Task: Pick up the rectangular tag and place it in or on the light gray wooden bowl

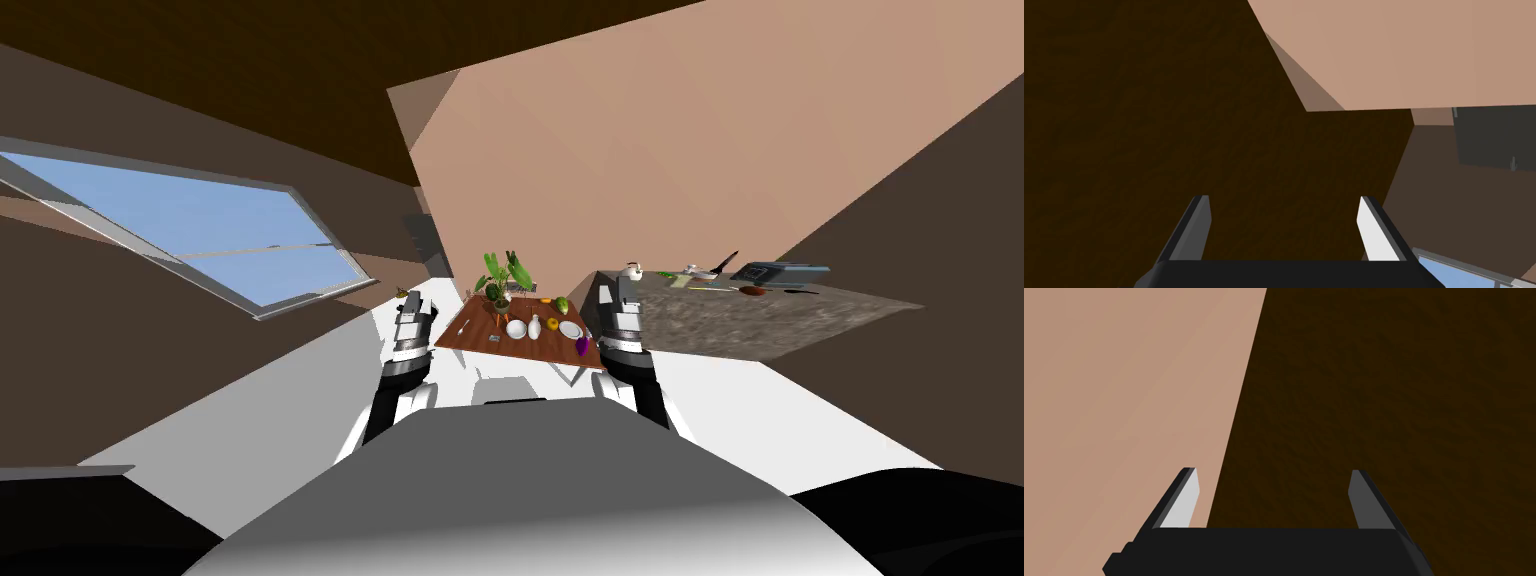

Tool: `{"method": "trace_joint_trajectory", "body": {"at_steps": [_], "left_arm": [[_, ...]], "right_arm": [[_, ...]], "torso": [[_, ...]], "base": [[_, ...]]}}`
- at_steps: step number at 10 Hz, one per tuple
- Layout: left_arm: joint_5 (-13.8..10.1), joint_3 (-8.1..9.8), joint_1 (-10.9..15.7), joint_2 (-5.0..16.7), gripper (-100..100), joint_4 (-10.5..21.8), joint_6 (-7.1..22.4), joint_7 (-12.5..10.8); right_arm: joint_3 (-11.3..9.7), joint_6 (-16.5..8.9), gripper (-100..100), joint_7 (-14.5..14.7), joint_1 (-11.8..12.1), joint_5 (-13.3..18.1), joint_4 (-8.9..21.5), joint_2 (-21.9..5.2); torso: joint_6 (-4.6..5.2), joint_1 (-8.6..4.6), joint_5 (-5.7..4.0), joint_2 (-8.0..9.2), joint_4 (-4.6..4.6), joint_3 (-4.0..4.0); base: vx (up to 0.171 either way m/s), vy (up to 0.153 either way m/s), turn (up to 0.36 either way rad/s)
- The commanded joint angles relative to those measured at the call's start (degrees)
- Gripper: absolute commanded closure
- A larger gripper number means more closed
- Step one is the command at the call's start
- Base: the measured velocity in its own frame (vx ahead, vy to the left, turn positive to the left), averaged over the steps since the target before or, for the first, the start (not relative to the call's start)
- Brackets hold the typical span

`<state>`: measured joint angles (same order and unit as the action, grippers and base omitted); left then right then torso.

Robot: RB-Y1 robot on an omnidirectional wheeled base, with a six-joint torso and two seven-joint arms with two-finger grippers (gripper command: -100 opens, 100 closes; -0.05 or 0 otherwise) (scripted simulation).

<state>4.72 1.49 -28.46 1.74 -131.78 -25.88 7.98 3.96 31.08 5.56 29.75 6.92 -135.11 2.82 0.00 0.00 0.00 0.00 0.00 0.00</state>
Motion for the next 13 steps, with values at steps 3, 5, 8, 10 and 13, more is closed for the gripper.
{"method": "trace_joint_trajectory", "body": {"at_steps": [3, 5, 8, 10, 13], "left_arm": [[-0.4, 1.87, 1.3, 3.5, -100, 3.3, 2.6, -1.4], [-0.7, 3.44, 2.4, 5.0, -100, 6.0, 4.8, -2.4], [-1.4, 6.51, 4.5, 6.8, -100, 11.2, 9.0, -4.5], [-1.7, 7.69, 5.2, 7.4, -100, 13.3, 10.8, -5.3], [-2.4, 10.26, 7.0, 8.3, -100, 17.9, 14.4, -6.9]], "right_arm": [[0.0, 0.0, 0, 0.0, 0.0, 0.0, 0.0, 0.0], [0.0, 0.0, 0, 0.0, 0.0, 0.0, 0.0, 0.0], [0.0, 0.0, 0, 0.0, 0.0, 0.0, 0.0, 0.0], [0.0, 0.0, 0, 0.0, 0.0, 0.0, 0.0, 0.0], [0.0, 0.0, 0, 0.0, 0.0, 0.0, 0.0, 0.0]], "torso": [[0.03, 0.24, 0.05, -0.04, -0.01, -0.02], [0.03, 0.41, 0.09, -0.11, -0.03, -0.07], [0.01, 0.45, 0.10, -0.13, -0.03, -0.07], [0.00, 0.40, 0.10, -0.12, -0.03, -0.07], [-0.02, 0.32, 0.08, -0.14, -0.03, -0.08]], "base": [[0.015, 0.061, -0.239], [0.025, 0.104, -0.322], [0.016, 0.115, -0.322], [0.003, 0.082, -0.314], [0.005, 0.085, -0.326]]}}
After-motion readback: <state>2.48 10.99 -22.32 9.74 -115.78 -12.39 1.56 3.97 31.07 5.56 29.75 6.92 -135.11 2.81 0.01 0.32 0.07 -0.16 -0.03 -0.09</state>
